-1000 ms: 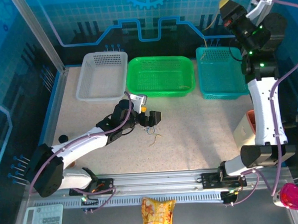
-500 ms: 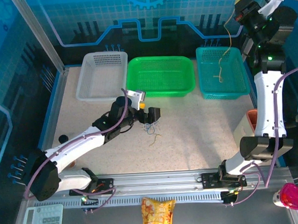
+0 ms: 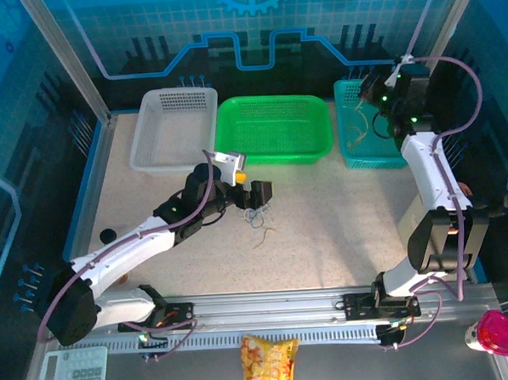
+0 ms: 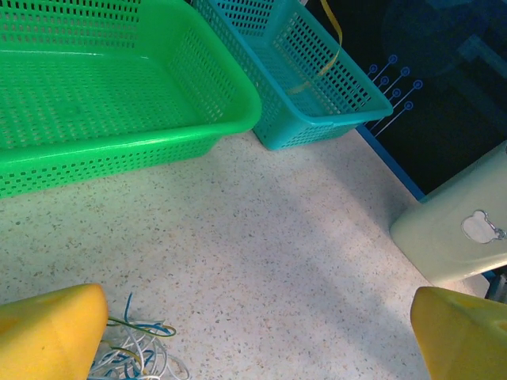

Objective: Untangle the cables

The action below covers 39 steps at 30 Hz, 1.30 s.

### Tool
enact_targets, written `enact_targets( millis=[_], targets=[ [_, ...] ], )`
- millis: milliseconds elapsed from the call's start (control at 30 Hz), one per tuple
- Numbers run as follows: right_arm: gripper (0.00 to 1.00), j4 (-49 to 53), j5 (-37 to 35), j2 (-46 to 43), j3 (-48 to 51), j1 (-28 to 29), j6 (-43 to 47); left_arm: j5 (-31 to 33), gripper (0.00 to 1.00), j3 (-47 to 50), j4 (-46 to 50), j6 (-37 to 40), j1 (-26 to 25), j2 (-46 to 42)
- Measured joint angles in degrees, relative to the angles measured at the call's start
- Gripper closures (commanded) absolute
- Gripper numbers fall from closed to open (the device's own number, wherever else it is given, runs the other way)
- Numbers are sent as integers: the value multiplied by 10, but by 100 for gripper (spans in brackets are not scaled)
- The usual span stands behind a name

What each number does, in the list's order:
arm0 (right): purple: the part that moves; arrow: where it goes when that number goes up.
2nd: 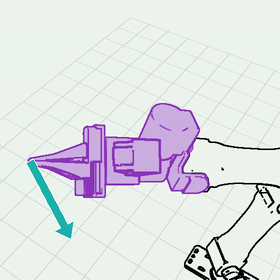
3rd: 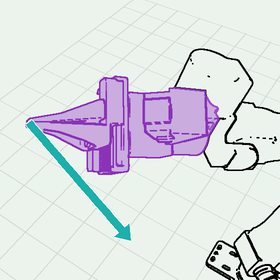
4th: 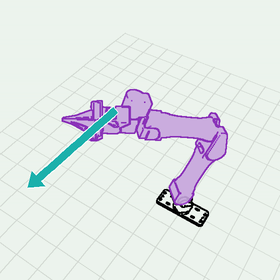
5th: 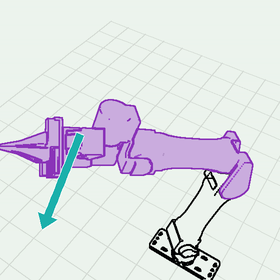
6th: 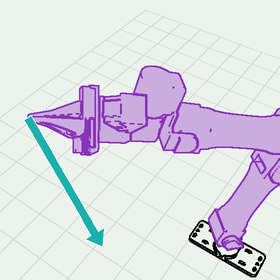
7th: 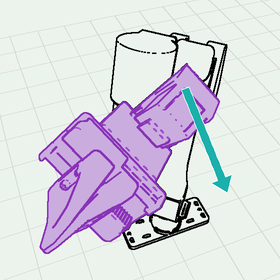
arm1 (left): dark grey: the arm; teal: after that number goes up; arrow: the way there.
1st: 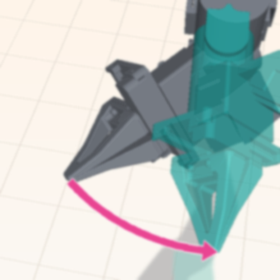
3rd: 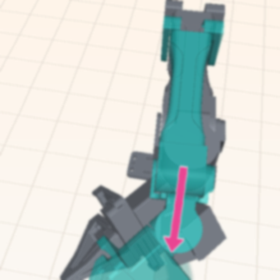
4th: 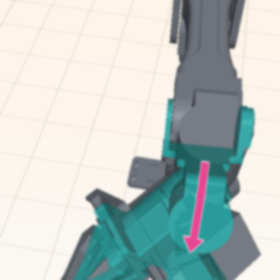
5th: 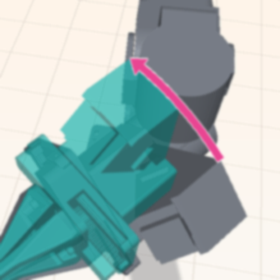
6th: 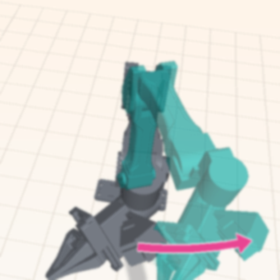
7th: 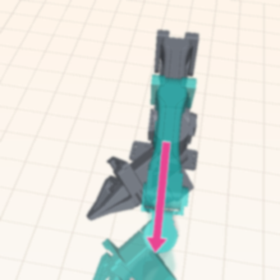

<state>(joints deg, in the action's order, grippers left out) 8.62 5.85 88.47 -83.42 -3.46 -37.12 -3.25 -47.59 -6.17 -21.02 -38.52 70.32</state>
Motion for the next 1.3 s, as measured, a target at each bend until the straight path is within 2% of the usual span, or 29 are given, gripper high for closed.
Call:
enact_targets(
  millis=[167,367,433,467,533,600,800,1100,1300],
  targets=[
    [100,28,-30,3,-7,9,27,0,1,0,0,0,0,-8],
    [99,81,-98,46,-88,9,44,0,1,0,6,0,0,-26],
    [67,101,-119,66,-122,10,50,0,1,0,10,0,0,-33],
    [57,111,-125,75,-137,9,54,0,1,0,12,0,0,-36],
    [43,130,-136,95,-169,10,61,0,1,0,17,0,0,-43],
    [39,144,-144,106,-183,10,65,1,1,0,21,0,0,-51],
    [36,162,-149,103,-180,10,66,7,1,0,30,0,0,-71],
    [36,162,-132,47,-151,21,65,11,1,0,34,-1,0,-72],
    [35,154,-123,-15,-45,77,50,16,1,0,34,-15,0,-71]
  ],
)
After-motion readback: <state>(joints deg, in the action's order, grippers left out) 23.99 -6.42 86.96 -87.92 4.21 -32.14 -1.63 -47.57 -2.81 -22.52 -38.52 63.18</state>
